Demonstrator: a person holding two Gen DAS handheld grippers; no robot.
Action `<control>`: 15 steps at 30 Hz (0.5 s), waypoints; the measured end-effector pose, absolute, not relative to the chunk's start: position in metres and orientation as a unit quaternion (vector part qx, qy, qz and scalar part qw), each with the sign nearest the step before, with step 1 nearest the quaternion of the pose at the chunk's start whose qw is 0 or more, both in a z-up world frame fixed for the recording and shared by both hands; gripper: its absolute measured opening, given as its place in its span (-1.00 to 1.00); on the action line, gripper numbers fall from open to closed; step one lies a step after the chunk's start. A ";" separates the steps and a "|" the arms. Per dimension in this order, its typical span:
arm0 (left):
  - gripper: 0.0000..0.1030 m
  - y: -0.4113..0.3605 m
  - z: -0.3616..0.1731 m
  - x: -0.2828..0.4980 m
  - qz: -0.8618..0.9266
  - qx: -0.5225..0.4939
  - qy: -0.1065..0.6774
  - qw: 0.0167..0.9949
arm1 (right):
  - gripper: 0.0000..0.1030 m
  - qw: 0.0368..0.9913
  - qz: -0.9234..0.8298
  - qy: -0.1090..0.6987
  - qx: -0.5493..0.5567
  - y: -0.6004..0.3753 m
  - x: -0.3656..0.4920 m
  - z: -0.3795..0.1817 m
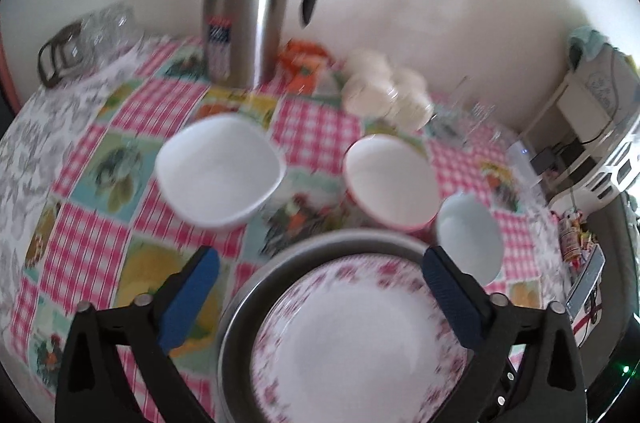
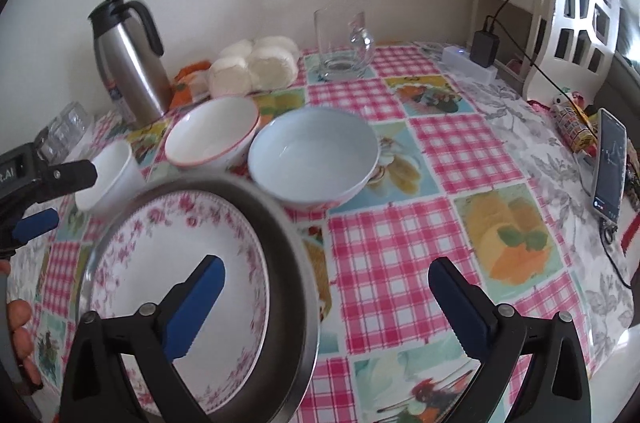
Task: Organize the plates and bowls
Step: 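Move the left gripper to the red-rimmed white bowl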
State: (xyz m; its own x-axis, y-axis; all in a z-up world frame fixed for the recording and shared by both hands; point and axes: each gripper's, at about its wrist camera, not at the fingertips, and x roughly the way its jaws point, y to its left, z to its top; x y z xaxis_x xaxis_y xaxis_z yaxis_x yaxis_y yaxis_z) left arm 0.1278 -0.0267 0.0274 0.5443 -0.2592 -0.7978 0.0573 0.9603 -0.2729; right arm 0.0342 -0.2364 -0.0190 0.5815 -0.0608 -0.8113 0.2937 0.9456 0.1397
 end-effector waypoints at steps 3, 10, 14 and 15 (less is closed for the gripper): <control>0.99 -0.032 0.034 0.131 -0.104 -0.102 0.442 0.885 | 1.00 0.880 -0.102 0.444 0.133 -0.244 0.042 -0.014; 0.99 -0.044 0.040 0.145 -0.110 -0.077 0.413 0.901 | 1.00 0.877 -0.099 0.446 0.148 -0.261 0.066 -0.006; 0.99 -0.046 0.030 0.157 -0.142 -0.117 0.441 0.878 | 1.00 0.882 -0.100 0.445 0.122 -0.263 0.077 0.004; 0.99 -0.047 0.027 0.161 -0.144 -0.122 0.444 0.876 | 1.00 0.883 -0.101 0.443 0.117 -0.263 0.079 0.007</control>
State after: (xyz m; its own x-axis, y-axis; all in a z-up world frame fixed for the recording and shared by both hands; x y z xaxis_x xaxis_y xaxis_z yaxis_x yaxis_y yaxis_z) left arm 0.1609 -0.0471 0.0268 0.5636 -0.3605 -0.7432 0.1437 0.9288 -0.3415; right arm 0.0791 -0.2630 0.0067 0.5874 -0.0742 -0.8059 0.2819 0.9522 0.1178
